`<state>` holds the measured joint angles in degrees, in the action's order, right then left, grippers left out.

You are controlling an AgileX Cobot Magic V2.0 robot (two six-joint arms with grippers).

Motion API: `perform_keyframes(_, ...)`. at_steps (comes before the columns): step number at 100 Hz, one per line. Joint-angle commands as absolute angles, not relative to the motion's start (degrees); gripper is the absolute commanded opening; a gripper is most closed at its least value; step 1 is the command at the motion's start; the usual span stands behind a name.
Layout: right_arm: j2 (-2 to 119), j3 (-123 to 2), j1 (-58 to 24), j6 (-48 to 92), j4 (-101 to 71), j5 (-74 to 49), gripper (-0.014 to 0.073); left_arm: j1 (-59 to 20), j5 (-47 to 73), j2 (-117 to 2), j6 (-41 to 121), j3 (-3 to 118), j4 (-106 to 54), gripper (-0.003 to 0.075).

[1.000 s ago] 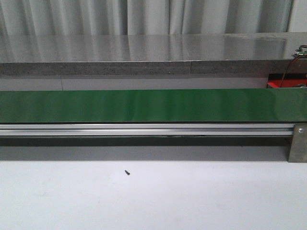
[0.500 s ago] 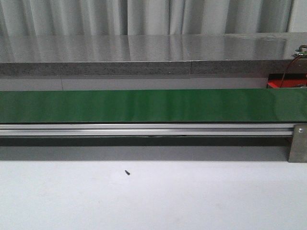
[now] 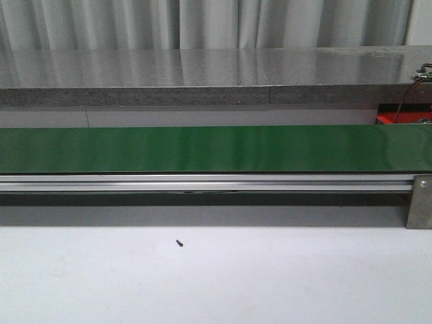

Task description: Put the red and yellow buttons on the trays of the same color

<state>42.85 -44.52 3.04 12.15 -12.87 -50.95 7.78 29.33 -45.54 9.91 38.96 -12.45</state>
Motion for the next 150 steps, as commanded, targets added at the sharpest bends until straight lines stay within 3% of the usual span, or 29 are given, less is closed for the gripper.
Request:
perform_keyframes(1,42.7,-45.93,3.12,12.78,-13.83,-48.22,-0.0024,7.45,25.92,-45.43,9.88,40.63,-13.34,-0.002)
perform_keyframes(6,42.7,-45.93,3.12,12.78,-13.83,-48.22,-0.0077,7.45,25.92,-45.43,9.88,40.63,-13.34,-0.002)
perform_keyframes(51,42.7,-45.93,3.12,12.78,-13.83,-48.17,-0.007,7.78,26.68,-46.18,9.88,42.93,-13.34,0.0001)
perform_keyframes(61,42.7,-45.93,3.12,12.78,-13.83,-48.17,-0.007,8.92,29.58,-48.53,9.88,46.59,-13.34,0.0118)
perform_keyframes(78,42.7,-45.93,3.12,12.78,-13.83,-48.17,-0.007,13.14,32.03,-53.6,9.88,52.63,-13.34,0.0483)
perform_keyframes(88,42.7,-45.93,3.12,12.78,-13.83,-48.17,-0.007,16.56,32.27,-56.64,9.88,55.38,-13.34,0.058)
perform_keyframes(118,42.7,-45.93,3.12,12.78,-13.83,-48.17,-0.007,28.13,32.94,-68.13,9.88,61.34,-13.34,0.0575)
perform_keyframes(150,42.7,-45.93,3.12,12.78,-13.83,-48.17,-0.007,31.09,34.91,-85.48,9.88,66.07,-11.76,0.0574)
